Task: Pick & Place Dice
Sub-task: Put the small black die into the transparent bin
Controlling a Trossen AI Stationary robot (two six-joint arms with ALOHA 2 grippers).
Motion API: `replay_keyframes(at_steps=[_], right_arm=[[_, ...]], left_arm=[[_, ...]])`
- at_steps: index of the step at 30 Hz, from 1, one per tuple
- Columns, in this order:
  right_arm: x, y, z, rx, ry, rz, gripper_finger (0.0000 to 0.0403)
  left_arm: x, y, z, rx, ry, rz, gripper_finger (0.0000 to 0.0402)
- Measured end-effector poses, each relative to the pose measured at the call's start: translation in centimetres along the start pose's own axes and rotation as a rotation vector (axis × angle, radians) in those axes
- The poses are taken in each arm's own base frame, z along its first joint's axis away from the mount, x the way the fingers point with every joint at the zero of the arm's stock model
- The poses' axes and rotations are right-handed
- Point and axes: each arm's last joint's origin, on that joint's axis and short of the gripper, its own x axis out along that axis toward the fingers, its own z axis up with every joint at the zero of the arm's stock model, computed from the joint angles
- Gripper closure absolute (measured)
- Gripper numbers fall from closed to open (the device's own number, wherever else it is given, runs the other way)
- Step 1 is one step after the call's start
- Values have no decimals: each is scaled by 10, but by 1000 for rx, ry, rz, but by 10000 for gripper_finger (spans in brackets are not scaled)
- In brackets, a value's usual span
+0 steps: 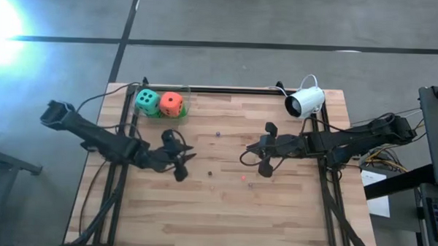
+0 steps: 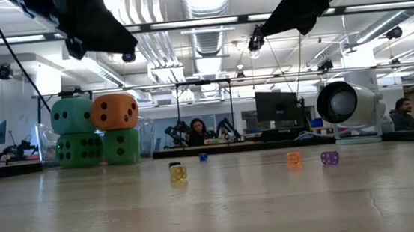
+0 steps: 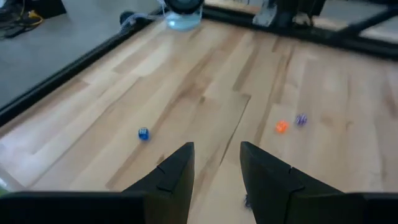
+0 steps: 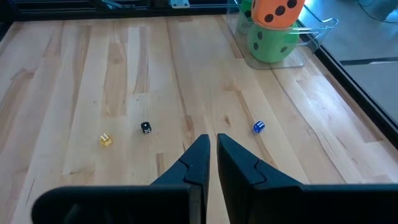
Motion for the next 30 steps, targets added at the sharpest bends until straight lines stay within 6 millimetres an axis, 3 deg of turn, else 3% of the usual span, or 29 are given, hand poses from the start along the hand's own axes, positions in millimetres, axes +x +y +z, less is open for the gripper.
replay_keyframes(at_steps=[6,14,30], right_arm=[[0,0,0,2,-1,0,376],[0,0,0,1,-1,0,376],[0,0,0,0,1,0,376]], left_arm=[[25,-13,-16,41,49,25,268],[58,-32,-19,78,89,-20,268],[87,-46,-41,73,131,-22,268]])
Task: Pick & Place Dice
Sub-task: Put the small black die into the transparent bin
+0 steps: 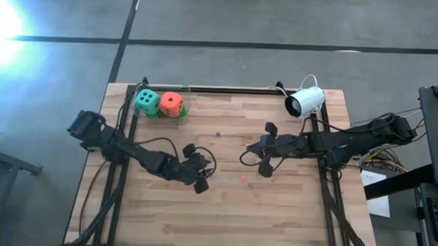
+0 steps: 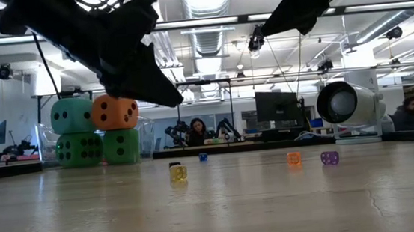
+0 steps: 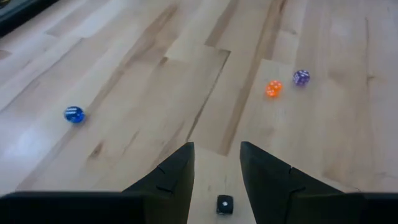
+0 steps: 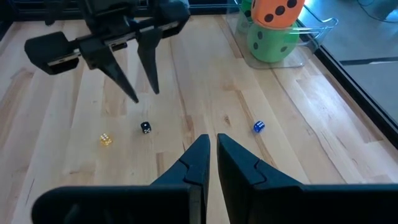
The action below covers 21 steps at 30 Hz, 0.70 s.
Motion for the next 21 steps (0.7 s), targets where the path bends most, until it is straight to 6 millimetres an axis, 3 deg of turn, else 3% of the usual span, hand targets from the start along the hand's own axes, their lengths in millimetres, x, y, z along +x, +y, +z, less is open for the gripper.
replay_keyframes(at_steps=[21], right_arm=[[0,0,-1,-3,7,-1,376]], left_arm=[[1,-2,0,-5,9,-42,268]])
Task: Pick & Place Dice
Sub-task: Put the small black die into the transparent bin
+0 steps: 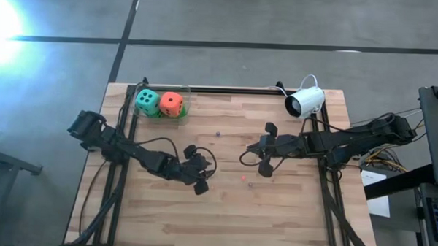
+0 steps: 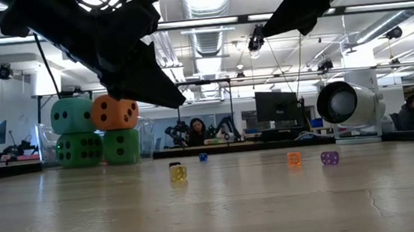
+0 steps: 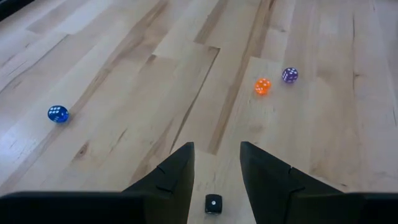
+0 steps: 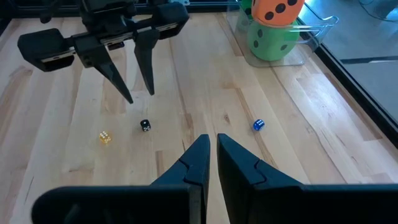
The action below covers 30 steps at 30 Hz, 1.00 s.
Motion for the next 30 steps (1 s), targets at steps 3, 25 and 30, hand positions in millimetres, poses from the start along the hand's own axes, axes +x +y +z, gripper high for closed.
replay_keyframes(at_steps=[3,25,30], right_arm=[[0,0,0,1,0,0,376],[0,0,0,0,-1,0,376],[0,0,0,1,0,0,376]], left_arm=[[0,0,0,4,1,-2,268],[28,-5,-33,12,153,-31,268],[30,-5,-36,17,162,-24,268]])
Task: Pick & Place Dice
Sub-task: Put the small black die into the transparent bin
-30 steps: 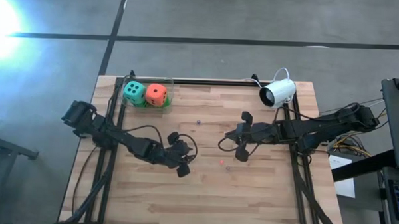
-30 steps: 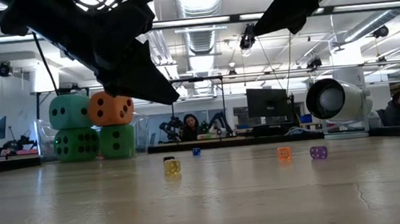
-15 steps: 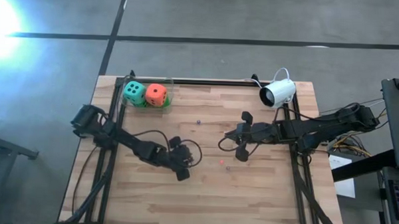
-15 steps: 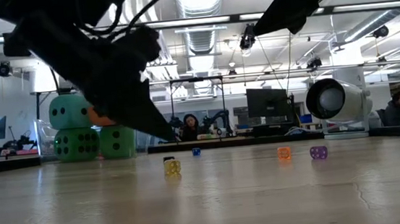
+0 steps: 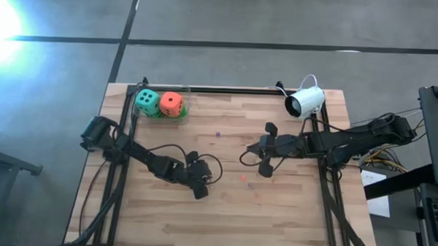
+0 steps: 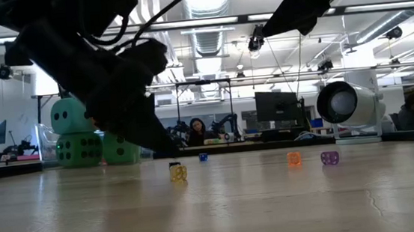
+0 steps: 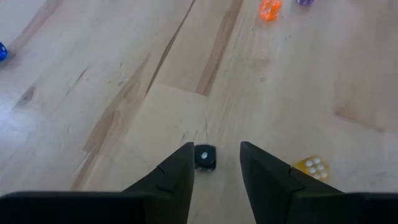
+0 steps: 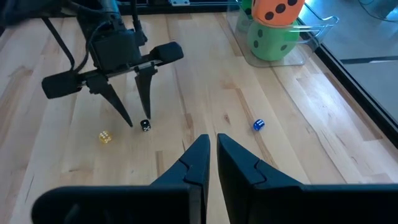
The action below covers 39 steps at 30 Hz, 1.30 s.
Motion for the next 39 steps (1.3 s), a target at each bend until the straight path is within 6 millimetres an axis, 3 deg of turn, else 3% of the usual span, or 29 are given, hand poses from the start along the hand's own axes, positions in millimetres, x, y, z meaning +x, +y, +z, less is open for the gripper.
replay_keyframes(at_steps=[28,39], right_arm=[[0,0,0,0,0,0,376],[0,0,0,1,-1,0,376]], left_arm=[[7,5,-6,-7,13,25,268],[22,4,-11,-21,-7,30,268]])
